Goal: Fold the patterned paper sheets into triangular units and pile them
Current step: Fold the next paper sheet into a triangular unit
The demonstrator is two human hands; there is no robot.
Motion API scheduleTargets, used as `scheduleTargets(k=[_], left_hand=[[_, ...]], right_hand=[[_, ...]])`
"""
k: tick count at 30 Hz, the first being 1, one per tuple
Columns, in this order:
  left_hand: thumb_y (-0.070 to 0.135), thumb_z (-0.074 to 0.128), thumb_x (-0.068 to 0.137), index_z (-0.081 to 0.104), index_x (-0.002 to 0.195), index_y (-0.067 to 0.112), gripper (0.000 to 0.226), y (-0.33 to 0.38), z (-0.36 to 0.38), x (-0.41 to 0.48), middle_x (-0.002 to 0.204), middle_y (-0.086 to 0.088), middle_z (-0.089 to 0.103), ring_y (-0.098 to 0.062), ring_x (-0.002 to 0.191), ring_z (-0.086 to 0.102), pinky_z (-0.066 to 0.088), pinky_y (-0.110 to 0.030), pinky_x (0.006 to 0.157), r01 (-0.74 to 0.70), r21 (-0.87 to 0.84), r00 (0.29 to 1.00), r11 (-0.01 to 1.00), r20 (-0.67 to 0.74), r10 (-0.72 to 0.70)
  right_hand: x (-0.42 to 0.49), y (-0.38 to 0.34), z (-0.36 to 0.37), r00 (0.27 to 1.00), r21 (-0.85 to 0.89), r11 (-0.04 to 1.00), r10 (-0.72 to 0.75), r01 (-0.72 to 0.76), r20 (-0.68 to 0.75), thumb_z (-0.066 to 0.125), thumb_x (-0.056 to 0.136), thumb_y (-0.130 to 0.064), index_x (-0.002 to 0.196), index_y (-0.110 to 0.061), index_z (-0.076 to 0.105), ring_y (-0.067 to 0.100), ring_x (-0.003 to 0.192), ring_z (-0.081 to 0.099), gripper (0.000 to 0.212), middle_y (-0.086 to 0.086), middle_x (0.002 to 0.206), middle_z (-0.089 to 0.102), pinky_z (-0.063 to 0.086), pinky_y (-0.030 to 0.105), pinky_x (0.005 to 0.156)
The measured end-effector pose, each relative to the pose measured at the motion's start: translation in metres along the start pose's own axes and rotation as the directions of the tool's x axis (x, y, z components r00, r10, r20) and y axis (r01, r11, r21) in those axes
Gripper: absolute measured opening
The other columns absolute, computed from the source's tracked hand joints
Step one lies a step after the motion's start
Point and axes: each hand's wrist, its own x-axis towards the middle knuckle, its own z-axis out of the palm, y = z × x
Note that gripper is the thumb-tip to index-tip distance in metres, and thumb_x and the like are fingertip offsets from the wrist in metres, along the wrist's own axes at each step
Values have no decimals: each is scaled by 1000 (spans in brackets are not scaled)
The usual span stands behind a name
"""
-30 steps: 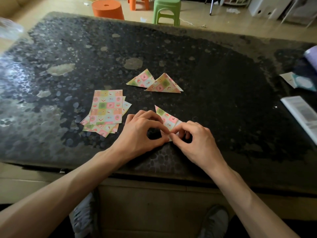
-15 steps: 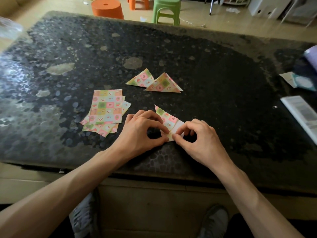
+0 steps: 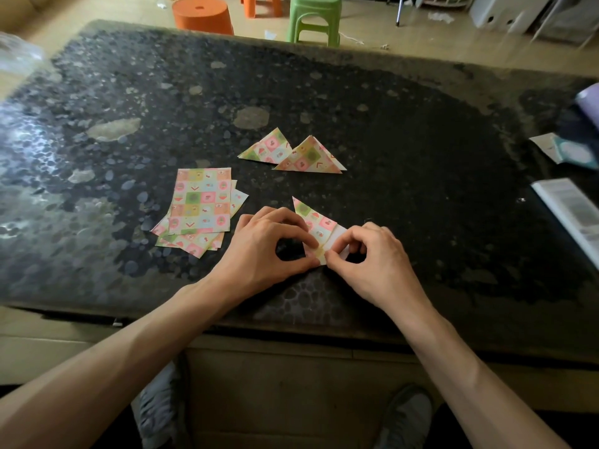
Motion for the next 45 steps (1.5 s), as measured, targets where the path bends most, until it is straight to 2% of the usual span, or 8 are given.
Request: scheduleTargets(k=[6, 16, 26, 35, 40, 45], left_hand=[[64, 71, 79, 74, 100, 47, 27, 2, -1, 0, 116, 24, 59, 0, 116, 48, 33, -34, 97, -4, 7, 1000, 1000, 5, 4], [65, 68, 79, 76, 102, 46, 31, 2, 0, -1, 116, 24, 59, -3, 117, 49, 37, -40, 99, -5, 4, 1000, 1000, 3, 5], [68, 66, 81, 76, 101, 45, 33, 2, 5, -3, 116, 23, 60, -2, 116, 49, 38, -42, 100, -8, 10, 999, 1000, -40, 9], [63, 68, 82, 76, 101, 45, 27, 2, 7, -4, 117, 23, 60, -1, 116, 48, 36, -40, 101, 19, 19, 999, 1000, -46, -18], [66, 66, 81, 76, 100, 46, 29, 3, 6, -2, 117, 24, 59, -1, 117, 47, 35, -38, 100, 27, 21, 999, 999, -34, -27], [67, 65, 81, 76, 100, 46, 30, 3, 7, -3, 115, 24, 59, 0, 116, 47, 35, -38, 100, 10, 10, 999, 1000, -38, -9]], right_hand=[[3, 1, -2, 999, 71, 997, 31, -32, 26, 81, 85, -39, 87, -35, 65, 8, 89, 51, 17, -14, 86, 54, 44, 27, 78], [2, 1, 0, 1000, 57, 998, 18, -19, 26, 78, 88, -40, 87, -35, 68, 8, 92, 48, 12, -14, 87, 51, 43, 28, 80], [3, 0, 1, 999, 51, 999, 18, -20, 30, 77, 90, -39, 88, -35, 65, 9, 96, 48, 12, -15, 88, 51, 45, 30, 84], [2, 3, 3, 1000, 45, 999, -15, 15, 3, 75, 91, -40, 90, -35, 64, 8, 96, 48, 13, -16, 88, 51, 49, 34, 87], [2, 8, 0, 998, 76, 996, -46, 42, 49, 75, 88, -49, 89, -38, 67, 7, 94, 47, 13, -14, 90, 52, 44, 31, 84], [1, 6, 1, 998, 43, 998, -46, 45, 37, 76, 87, -49, 90, -37, 67, 6, 94, 46, 15, -14, 90, 50, 42, 29, 82]])
